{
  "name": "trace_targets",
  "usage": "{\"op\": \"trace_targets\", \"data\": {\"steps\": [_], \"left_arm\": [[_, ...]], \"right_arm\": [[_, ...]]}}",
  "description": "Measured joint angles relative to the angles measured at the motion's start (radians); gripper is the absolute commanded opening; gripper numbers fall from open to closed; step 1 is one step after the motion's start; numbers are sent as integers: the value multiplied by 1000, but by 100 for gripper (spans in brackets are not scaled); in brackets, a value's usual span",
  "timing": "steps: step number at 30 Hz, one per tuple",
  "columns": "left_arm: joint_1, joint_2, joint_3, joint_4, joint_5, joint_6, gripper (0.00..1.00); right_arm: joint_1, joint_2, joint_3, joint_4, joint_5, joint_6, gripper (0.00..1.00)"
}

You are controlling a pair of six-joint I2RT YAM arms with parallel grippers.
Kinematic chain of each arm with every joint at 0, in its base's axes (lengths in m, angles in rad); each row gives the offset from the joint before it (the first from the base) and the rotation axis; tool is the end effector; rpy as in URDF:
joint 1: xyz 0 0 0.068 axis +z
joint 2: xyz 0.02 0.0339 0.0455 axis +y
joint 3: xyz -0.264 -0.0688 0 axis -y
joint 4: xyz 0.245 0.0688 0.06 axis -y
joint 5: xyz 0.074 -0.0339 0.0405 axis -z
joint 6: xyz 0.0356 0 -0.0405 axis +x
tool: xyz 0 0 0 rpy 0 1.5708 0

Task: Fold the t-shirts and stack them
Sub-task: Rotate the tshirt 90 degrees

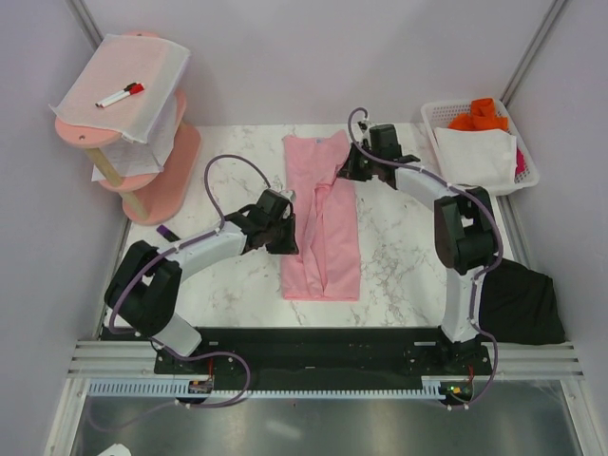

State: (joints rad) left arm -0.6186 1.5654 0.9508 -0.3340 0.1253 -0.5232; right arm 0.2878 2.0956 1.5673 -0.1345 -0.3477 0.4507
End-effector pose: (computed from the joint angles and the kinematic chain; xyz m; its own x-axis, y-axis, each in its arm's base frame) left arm 0.2557 -0.1875 0.1964 -0.8906 0.0254 -0.4541 0.2190 0.8990 -0.3792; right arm 0.4557 0.1475 0.2042 -0.7595 0.2023 -0.6182 -0.2150 0.8189 0.5321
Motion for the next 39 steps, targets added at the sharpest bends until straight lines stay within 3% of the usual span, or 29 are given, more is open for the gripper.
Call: {"op": "trace_targets", "data": {"steps": [4,12,33,39], "left_arm": [[5,-3,-2,-9,-41,0,2],[34,69,-2,-11,-46,-6,2],[73,146,-7,33,8,-39,2],[73,151,-7,46,14,-41,2]], "right_arm": [[130,-87,-20,-21,17,-47,0],[381,-95,-22,-164,43,-117,0],[418,19,14,-435,215,-198,0],[425,24,51,-522,384,-201,0]]}}
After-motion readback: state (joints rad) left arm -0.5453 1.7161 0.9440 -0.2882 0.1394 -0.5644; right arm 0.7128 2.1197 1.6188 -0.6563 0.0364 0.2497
